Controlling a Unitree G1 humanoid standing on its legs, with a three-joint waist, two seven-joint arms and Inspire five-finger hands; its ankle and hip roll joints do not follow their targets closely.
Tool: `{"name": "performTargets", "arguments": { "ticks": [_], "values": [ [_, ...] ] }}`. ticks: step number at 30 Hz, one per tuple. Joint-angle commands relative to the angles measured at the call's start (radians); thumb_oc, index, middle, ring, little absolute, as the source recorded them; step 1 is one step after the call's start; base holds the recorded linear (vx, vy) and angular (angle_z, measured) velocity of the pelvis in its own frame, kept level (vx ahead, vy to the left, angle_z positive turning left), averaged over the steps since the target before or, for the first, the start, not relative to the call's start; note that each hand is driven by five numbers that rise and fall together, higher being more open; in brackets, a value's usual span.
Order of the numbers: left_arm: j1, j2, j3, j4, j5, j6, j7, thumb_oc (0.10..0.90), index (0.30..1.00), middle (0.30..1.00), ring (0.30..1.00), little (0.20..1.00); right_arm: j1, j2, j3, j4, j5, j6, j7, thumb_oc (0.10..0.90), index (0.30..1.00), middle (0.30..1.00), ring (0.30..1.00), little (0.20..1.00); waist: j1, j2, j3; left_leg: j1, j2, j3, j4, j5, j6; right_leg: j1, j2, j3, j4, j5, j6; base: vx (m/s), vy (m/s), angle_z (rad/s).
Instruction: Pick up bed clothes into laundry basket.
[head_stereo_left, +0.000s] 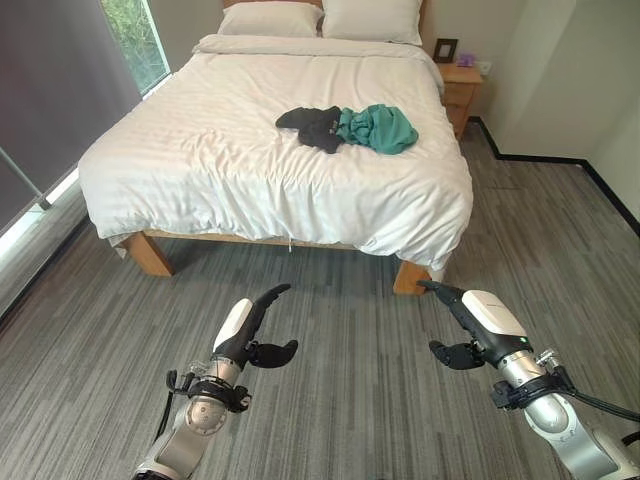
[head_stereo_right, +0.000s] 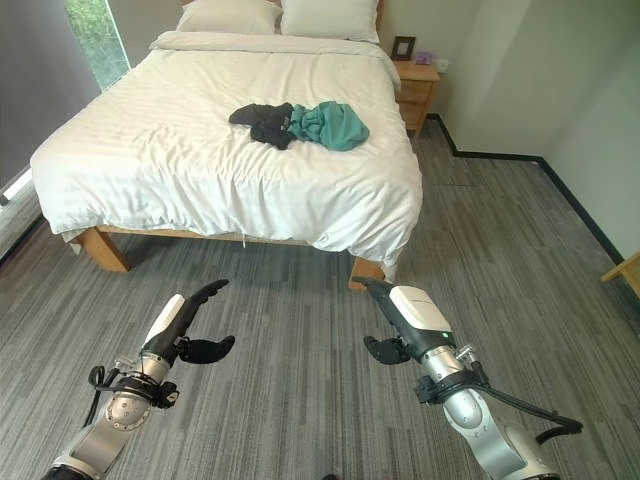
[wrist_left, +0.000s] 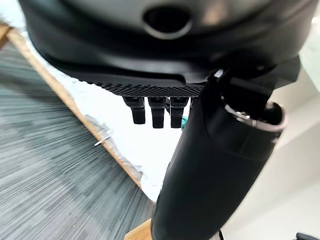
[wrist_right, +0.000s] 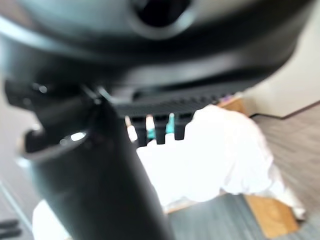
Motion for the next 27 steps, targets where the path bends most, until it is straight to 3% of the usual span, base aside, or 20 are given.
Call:
{"name": "performTargets", "arguments": {
  "ticks": [1,9,12,13,15,16,18,19,20,21,23,24,25,27],
  "values": [
    [-0.06,0.02,0.063,-0.118,-0.066,-0.094,0.003,0.8,0.9,0.9,0.9,0.9,-0.031,0.012,-0.087,-0.097,0.082,-0.041,-0.033,0.8,0.9,0.9,0.9,0.9,0.019,-0.04,-0.073,-0.049,0.06,-0.04,0.0,0.06,-0.054,0.002,-0.12,-0.026,0.003,0.036,0.157,0.0,0.0,0.0],
    [-0.056,0.04,0.077,-0.172,-0.079,-0.1,-0.005,0.8,0.9,0.9,0.9,0.9,-0.031,0.087,-0.072,-0.072,0.091,-0.016,-0.028,0.8,0.9,0.9,0.9,0.9,0.005,-0.04,-0.062,-0.028,0.04,-0.032,0.0,0.034,-0.037,-0.008,-0.125,0.005,0.003,0.046,0.159,0.01,0.023,-0.05],
    [-0.058,0.054,0.076,-0.187,-0.08,-0.103,-0.001,0.8,0.9,0.9,0.9,0.9,-0.046,0.106,-0.063,-0.076,0.091,-0.008,-0.032,0.8,0.9,0.9,0.9,0.9,-0.006,-0.042,-0.031,-0.019,0.024,-0.031,0.0,0.017,-0.018,-0.033,-0.128,0.025,0.065,0.043,0.158,-0.04,0.069,-0.16],
    [-0.057,0.055,0.074,-0.189,-0.103,-0.108,0.0,0.8,0.9,0.9,0.9,0.9,-0.057,0.119,-0.057,-0.082,0.087,-0.004,-0.034,0.8,0.9,0.9,0.9,0.9,-0.014,-0.039,-0.005,-0.01,0.013,-0.026,0.0,0.003,-0.002,-0.079,-0.131,0.033,0.153,0.037,0.171,-0.04,0.072,-0.14],
    [-0.054,0.059,0.074,-0.188,-0.107,-0.11,-0.005,0.8,0.9,0.9,0.9,0.9,-0.057,0.125,-0.057,-0.088,0.085,-0.005,-0.031,0.8,0.9,0.9,0.9,0.9,-0.016,-0.039,0.004,-0.001,0.009,-0.021,0.0,-0.004,0.004,-0.099,-0.137,0.035,0.209,0.048,0.184,0.02,0.059,-0.19],
    [-0.04,0.07,0.076,-0.194,-0.115,-0.114,-0.018,0.8,0.9,0.9,0.9,0.9,-0.047,0.134,-0.062,-0.106,0.082,-0.007,-0.022,0.8,0.9,0.9,0.9,0.9,-0.028,-0.029,0.032,0.029,0.016,-0.007,0.003,-0.011,0.011,-0.16,-0.139,0.043,0.35,0.091,0.187,0.07,0.052,-0.22],
    [-0.034,0.077,0.075,-0.196,-0.119,-0.117,-0.018,0.8,0.9,0.9,0.9,0.9,-0.051,0.134,-0.058,-0.113,0.083,-0.008,-0.02,0.8,0.9,0.9,0.9,0.9,-0.031,-0.024,0.048,0.045,0.024,0.006,0.003,-0.015,0.012,-0.198,-0.147,0.037,0.422,0.117,0.187,0.04,0.04,-0.21],
    [-0.034,0.078,0.069,-0.188,-0.124,-0.117,-0.015,0.8,0.9,0.9,0.9,0.9,-0.058,0.137,-0.049,-0.108,0.087,-0.007,-0.019,0.8,0.9,0.9,0.9,0.9,-0.036,-0.017,0.064,0.062,0.028,0.017,0.001,-0.025,0.013,-0.242,-0.161,0.014,0.483,0.16,0.187,0.13,0.028,-0.4],
    [-0.034,0.072,0.072,-0.175,-0.127,-0.11,-0.016,0.8,0.9,0.9,0.9,0.9,-0.059,0.141,-0.047,-0.119,0.075,0.002,-0.011,0.8,0.9,0.9,0.9,0.9,-0.045,-0.018,0.069,0.082,0.021,0.027,0.0,-0.044,0.01,-0.288,-0.174,-0.03,0.482,0.165,0.187,0.14,0.029,-0.41],
    [-0.034,0.072,0.072,-0.175,-0.127,-0.11,-0.016,0.8,0.9,0.9,0.9,0.9,-0.059,0.141,-0.047,-0.12,0.075,0.002,-0.011,0.8,0.9,0.9,0.9,0.9,-0.046,-0.018,0.069,0.081,0.021,0.026,0.0,-0.044,0.01,-0.288,-0.174,-0.031,0.483,0.164,0.187,0.33,0.041,-0.28],
    [-0.039,0.056,0.07,-0.168,-0.148,-0.109,-0.019,0.8,0.9,0.9,0.9,0.9,-0.035,0.136,-0.055,-0.138,0.067,0.003,-0.014,0.8,0.9,0.9,0.9,0.9,-0.075,-0.037,0.08,0.121,-0.036,-0.003,0.0,-0.099,0.014,-0.331,-0.154,-0.047,0.341,0.129,0.187,0.33,0.047,0.03],
    [-0.04,0.055,0.07,-0.166,-0.149,-0.109,-0.019,0.8,0.9,0.9,0.9,0.9,-0.034,0.136,-0.056,-0.139,0.068,0.004,-0.014,0.8,0.9,0.9,0.9,0.9,-0.078,-0.034,0.081,0.123,-0.033,-0.007,0.0,-0.102,0.015,-0.323,-0.152,-0.054,0.332,0.129,0.187,0.37,-0.033,0.14],
    [-0.054,0.048,0.06,-0.16,-0.15,-0.114,-0.022,0.8,0.9,0.9,0.9,0.9,-0.021,0.133,-0.061,-0.158,0.076,0.002,-0.017,0.8,0.9,0.9,0.9,0.9,-0.101,-0.038,0.091,0.157,-0.051,-0.02,0.0,-0.141,-0.002,-0.357,-0.175,-0.092,0.177,0.147,0.187,0.27,-0.038,0.18],
    [-0.06,0.046,0.056,-0.148,-0.147,-0.115,-0.021,0.8,0.9,0.9,0.9,0.9,-0.02,0.134,-0.06,-0.16,0.076,0.003,-0.015,0.8,0.9,0.9,0.9,0.9,-0.114,-0.029,0.093,0.172,-0.043,-0.023,0.0,-0.156,-0.015,-0.367,-0.183,-0.115,0.101,0.173,0.187,0.31,-0.094,0.31]
  ]
}}
